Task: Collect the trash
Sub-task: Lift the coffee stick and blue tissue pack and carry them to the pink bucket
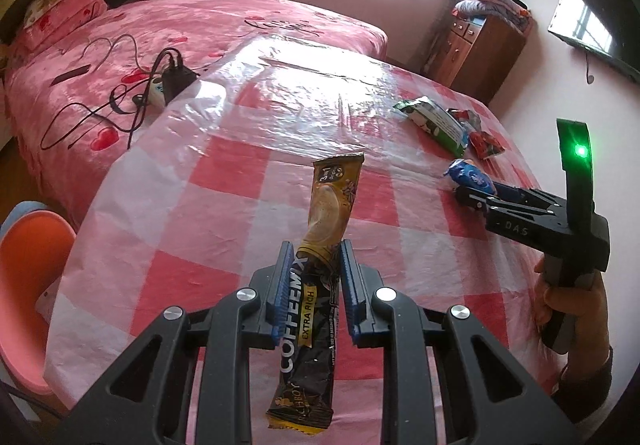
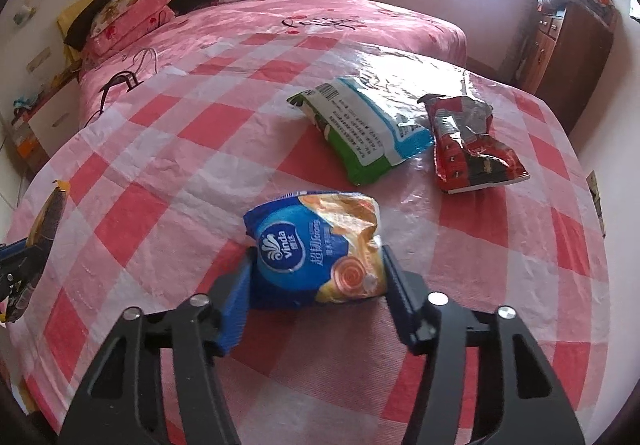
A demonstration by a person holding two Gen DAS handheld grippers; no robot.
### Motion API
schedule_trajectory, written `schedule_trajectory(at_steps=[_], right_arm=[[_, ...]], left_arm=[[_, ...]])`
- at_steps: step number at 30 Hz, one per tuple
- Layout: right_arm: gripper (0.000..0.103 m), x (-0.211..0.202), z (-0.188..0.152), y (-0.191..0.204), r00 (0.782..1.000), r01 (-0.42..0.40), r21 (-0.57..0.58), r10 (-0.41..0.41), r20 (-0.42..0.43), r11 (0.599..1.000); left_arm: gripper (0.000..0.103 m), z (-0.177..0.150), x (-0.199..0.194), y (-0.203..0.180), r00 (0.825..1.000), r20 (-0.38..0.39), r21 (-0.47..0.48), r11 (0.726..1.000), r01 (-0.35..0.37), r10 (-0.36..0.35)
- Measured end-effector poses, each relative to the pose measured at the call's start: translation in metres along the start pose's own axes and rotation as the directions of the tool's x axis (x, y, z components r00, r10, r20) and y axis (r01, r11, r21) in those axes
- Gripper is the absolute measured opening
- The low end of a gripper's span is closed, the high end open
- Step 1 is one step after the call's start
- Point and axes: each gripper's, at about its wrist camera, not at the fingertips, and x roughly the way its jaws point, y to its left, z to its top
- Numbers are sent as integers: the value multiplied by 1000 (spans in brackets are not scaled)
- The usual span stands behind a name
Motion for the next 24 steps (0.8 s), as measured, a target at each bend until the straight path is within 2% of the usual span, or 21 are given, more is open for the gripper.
schedule_trajectory(at_steps=[2,9,14,24], right_arm=[[49,-3,0,1,1000,9,-5,-9,14,1000],[45,-11,-1,5,998,28,-16,-27,57,999],[42,-17,-2,8,997,-4,6,3,83,1000],[42,-36,2,40,990,-95,-3,95,101,995]], left_arm=[[25,0,-1,4,1000,2,-10,1000,2,-2],[25,-1,-8,20,1000,19,-39,999,3,-3],[25,0,-14,31,999,34,-62,998,2,0],[25,-2,-30,58,997,72,-106,994,5,3]])
